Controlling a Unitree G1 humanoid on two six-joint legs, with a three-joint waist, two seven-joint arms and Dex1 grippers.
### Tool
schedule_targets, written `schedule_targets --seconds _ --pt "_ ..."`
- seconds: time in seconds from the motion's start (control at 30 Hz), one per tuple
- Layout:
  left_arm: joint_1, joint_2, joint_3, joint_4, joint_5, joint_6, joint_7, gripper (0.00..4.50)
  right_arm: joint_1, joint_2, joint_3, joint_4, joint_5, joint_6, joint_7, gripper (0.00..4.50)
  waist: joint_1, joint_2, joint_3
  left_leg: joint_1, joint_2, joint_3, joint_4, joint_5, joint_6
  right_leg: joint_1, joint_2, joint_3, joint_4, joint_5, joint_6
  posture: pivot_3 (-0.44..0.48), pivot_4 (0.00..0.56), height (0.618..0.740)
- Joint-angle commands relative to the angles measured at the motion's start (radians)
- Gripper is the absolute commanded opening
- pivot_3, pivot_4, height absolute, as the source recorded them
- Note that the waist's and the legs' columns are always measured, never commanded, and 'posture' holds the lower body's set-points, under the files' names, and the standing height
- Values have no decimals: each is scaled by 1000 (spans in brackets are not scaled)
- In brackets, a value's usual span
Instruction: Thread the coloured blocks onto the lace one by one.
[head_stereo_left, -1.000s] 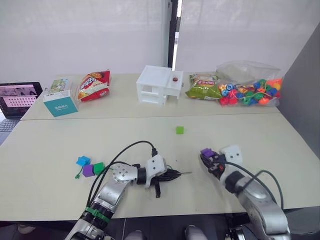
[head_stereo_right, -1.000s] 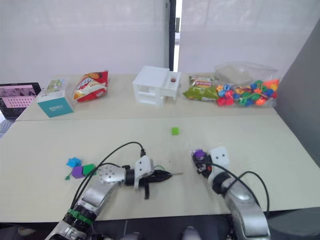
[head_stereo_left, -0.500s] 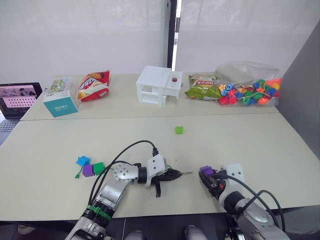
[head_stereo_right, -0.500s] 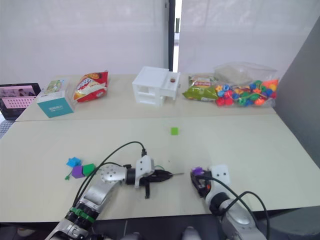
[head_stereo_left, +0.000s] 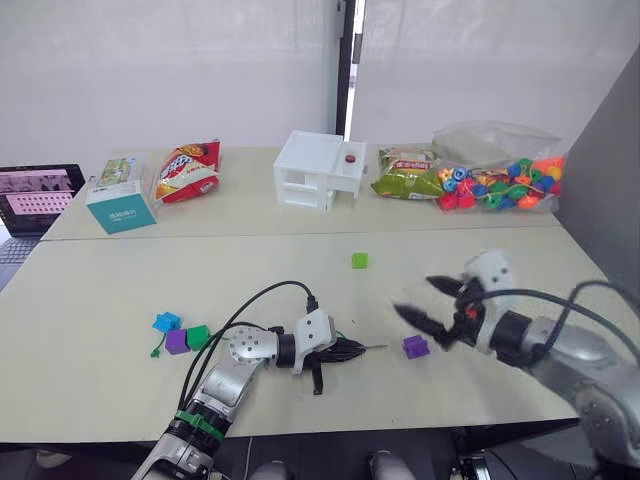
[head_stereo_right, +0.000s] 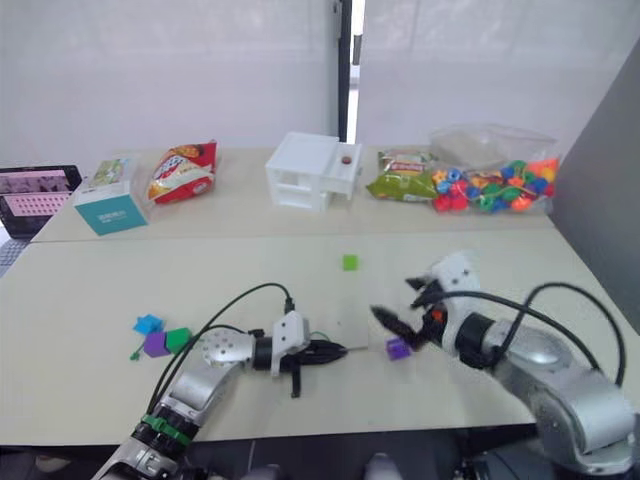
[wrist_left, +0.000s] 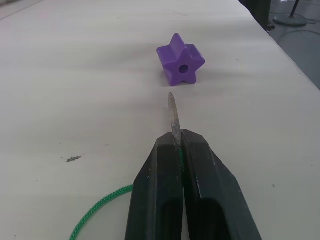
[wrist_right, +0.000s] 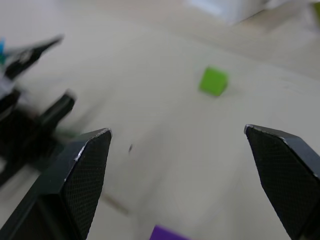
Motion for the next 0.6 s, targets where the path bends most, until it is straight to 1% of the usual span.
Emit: schedule_targets --seconds 0.03,0.13,0.2,0.33,0.47,0.6 --pt "4 -3 4 -17 -11 -4 6 0 -63 -140 135 38 -141 -184 208 4484 0 0 0 0 0 0 0 0 0 0 0 0 0 0 0 0 150 740" --pt "9 3 -2 -25 -13 9 -3 0 -128 -193 234 119 -235 -317 340 4484 0 0 0 0 0 1 1 0 0 0 0 0 0 0 1 0 150 740" --pt "12 8 -5 -26 -12 19 -10 0 -164 -182 276 176 -268 -374 398 4484 0 -1 0 0 0 1 1 0 0 0 0 0 0 0 0 0 150 740" --pt "23 22 -20 -32 -11 39 -31 0 -281 -155 413 350 -464 -579 510 4484 -2 0 0 0 1 1 1 0 0 -1 0 0 0 0 0 0 150 740" --pt "30 30 -17 -50 -10 52 -28 0 -378 -108 473 458 -532 -648 609 4484 -3 0 0 0 1 1 0 0 0 -2 0 0 1 0 0 0 150 740" --pt "35 34 -16 -62 -8 62 -22 0 -389 -79 480 506 -564 -699 654 4484 -1 0 0 0 1 1 0 0 0 -2 0 0 1 0 0 0 150 740"
